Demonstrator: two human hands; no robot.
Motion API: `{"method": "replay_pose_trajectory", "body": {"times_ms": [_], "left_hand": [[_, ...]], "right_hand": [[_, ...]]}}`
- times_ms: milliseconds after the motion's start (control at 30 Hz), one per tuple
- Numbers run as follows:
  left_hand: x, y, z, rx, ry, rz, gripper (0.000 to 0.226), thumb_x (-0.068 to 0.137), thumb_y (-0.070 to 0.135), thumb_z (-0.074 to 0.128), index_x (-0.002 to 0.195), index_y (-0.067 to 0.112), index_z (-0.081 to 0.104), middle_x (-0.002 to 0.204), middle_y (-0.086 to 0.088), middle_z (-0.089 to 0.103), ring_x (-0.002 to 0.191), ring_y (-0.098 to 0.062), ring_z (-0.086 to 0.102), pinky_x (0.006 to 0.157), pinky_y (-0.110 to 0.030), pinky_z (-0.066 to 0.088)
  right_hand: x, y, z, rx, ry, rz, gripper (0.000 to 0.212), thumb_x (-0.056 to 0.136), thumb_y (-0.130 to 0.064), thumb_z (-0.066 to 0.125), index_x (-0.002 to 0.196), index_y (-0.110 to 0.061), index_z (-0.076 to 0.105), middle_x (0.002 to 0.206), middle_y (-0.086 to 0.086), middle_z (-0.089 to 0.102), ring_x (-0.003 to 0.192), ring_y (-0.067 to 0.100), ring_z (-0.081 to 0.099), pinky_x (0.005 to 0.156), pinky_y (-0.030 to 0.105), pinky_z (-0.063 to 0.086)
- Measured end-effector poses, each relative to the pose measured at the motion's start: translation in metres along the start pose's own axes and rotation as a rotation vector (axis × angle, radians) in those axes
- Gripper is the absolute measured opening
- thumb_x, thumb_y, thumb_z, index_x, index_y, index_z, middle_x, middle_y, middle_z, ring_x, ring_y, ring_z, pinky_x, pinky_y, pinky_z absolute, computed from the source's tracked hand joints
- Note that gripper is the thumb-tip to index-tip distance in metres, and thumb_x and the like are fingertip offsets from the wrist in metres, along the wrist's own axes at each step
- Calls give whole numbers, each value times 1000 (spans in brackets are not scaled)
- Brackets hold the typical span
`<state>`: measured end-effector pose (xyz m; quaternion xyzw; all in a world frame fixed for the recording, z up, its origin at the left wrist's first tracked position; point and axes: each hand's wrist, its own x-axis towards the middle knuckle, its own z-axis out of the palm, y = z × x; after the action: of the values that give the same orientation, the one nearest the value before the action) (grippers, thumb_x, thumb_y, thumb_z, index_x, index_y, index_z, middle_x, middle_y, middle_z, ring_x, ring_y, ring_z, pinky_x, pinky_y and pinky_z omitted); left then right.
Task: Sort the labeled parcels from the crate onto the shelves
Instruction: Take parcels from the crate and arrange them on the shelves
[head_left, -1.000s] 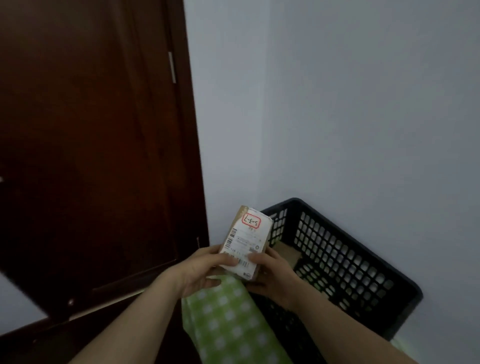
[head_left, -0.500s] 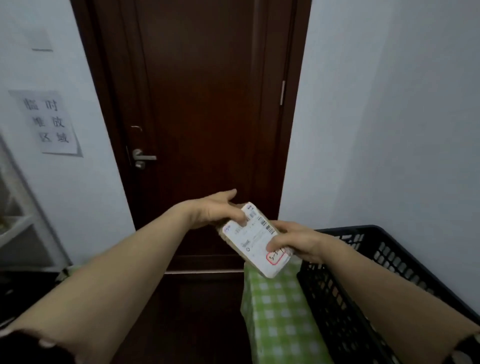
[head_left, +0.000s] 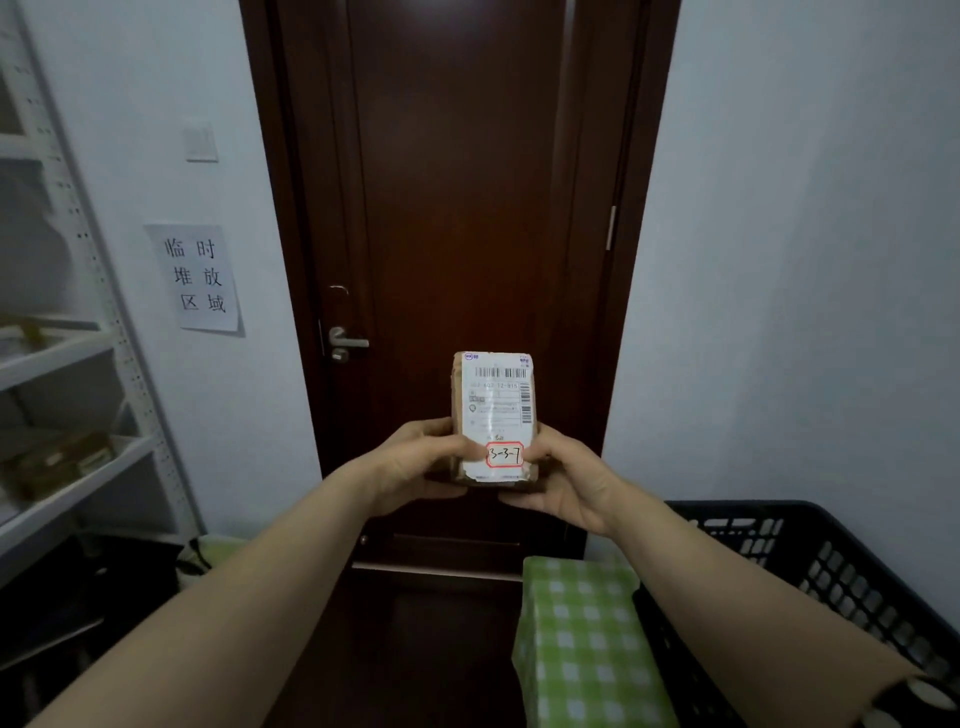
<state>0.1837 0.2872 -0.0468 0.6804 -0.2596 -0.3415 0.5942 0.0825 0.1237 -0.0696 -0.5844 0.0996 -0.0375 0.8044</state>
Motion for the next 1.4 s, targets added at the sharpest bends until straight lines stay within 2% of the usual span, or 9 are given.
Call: {"method": "replay_pose_trajectory", "body": {"times_ms": [367, 533, 733, 867, 933, 1067, 1200, 1300, 1400], "left_hand": [[-14, 0, -13, 7, 33, 12, 43, 81, 12, 70, 120, 24, 57, 109, 1, 71, 108, -18, 64, 90, -38, 53], [-26, -2, -21, -4, 77, 16, 43, 80, 13, 70, 120, 24, 58, 110, 0, 71, 108, -18, 64, 91, -38, 53], [-57, -12, -42, -1, 162, -18, 42, 81, 14, 70, 120, 21, 57, 110, 0, 70, 108, -17, 63, 87, -35, 54], [-84, -22, -64, -36, 221, -44, 42, 81, 16, 69, 121, 19, 58, 111, -1, 70, 110, -19, 62, 98, -42, 49], [-98, -26, -73, -49, 257, -51, 41, 82, 17, 69, 122, 18, 59, 112, -2, 70, 112, -20, 62, 100, -43, 48], [-127, -34, -86, -85, 339, -58, 34, 83, 19, 66, 117, 17, 63, 106, -3, 72, 107, -20, 64, 91, -37, 52], [-154, -50, -94, -164, 434, -86, 37, 81, 29, 70, 114, 15, 65, 106, -5, 72, 106, -21, 64, 87, -36, 53], [-171, -65, -94, -258, 517, -119, 41, 81, 39, 70, 112, 14, 66, 102, -4, 73, 105, -20, 64, 95, -38, 50], [-186, -82, -93, -339, 557, -141, 41, 82, 40, 68, 115, 16, 64, 112, -9, 68, 111, -23, 61, 103, -39, 45]], "right_hand": [[-3, -2, 15, -7, -84, -6, 64, 61, -10, 55, 124, -20, 58, 118, 13, 65, 107, 28, 63, 93, 45, 51], [-2, 3, 27, -81, -78, -4, 57, 69, -24, 80, 122, -25, 58, 115, 5, 69, 111, 25, 63, 97, 55, 46], [6, 16, 52, -22, -173, 53, 53, 74, 2, 68, 123, -18, 59, 114, 11, 69, 109, 29, 64, 95, 49, 49], [11, 27, 77, -2, -259, 97, 61, 65, -7, 71, 124, -18, 61, 116, 13, 68, 111, 29, 63, 88, 45, 53], [13, 33, 90, 16, -288, 114, 56, 70, -9, 74, 124, -19, 62, 117, 13, 68, 114, 31, 61, 93, 48, 50], [17, 44, 117, 24, -321, 149, 50, 75, -17, 68, 125, -18, 60, 119, 14, 66, 114, 33, 59, 94, 49, 49], [18, 59, 140, -7, -353, 186, 48, 74, -23, 68, 121, -17, 63, 110, 11, 70, 107, 32, 64, 90, 46, 52], [17, 74, 157, -43, -351, 225, 49, 72, -30, 69, 119, -17, 64, 110, 12, 70, 106, 32, 64, 86, 43, 55], [16, 89, 172, -79, -356, 258, 51, 69, -36, 71, 118, -20, 65, 111, 11, 70, 104, 33, 65, 80, 40, 56]]}}
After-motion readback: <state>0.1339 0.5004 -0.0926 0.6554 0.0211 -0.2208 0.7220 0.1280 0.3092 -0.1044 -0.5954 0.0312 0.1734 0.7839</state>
